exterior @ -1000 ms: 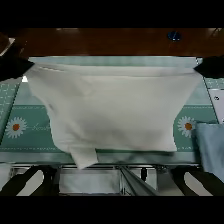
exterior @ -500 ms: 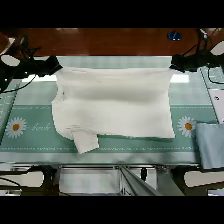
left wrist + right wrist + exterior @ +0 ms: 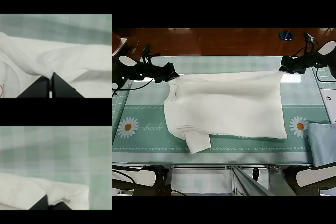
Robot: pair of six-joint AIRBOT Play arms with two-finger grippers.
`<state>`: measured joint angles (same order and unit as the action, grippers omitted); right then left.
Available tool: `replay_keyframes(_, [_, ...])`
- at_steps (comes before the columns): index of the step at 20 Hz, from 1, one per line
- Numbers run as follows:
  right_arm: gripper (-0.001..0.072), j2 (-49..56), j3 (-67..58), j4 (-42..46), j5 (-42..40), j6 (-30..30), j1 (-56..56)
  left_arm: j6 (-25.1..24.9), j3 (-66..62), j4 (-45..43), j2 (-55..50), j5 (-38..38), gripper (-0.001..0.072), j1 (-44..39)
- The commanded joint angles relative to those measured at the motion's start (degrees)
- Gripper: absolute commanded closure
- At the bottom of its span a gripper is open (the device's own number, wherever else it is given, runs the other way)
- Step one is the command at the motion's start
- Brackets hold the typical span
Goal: Fold the shirts.
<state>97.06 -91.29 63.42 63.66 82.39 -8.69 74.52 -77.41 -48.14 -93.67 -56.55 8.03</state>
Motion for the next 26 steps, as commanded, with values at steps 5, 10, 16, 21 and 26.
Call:
replay_keyframes(5, [0.0692, 0.4, 5.7, 3.3, 13.5, -4.0, -0.5, -2.9, 1.0, -9.3, -2.3, -13.6, 0.0682, 0.8])
replay_keyframes(10, [0.0653, 0.5, 11.1, 3.1, 10.1, -3.8, -0.5, -2.7, 1.2, -9.3, -3.5, -15.8, 0.0606, 0.3])
replay_keyframes(16, [0.0297, -2.1, 11.0, 3.6, 20.9, -3.2, -3.6, 0.3, -0.4, -12.0, 0.3, -30.8, 0.0199, 4.7])
replay_keyframes(21, [0.0297, -19.8, 28.5, 3.3, 8.4, -2.9, -10.6, -2.6, 21.2, -11.9, 18.9, -22.7, 0.0199, 13.9])
replay_keyframes(26, [0.0297, -39.5, 54.3, -6.6, -5.4, -4.3, -12.6, -2.9, 47.5, -6.9, 36.5, -14.9, 0.0200, 22.5])
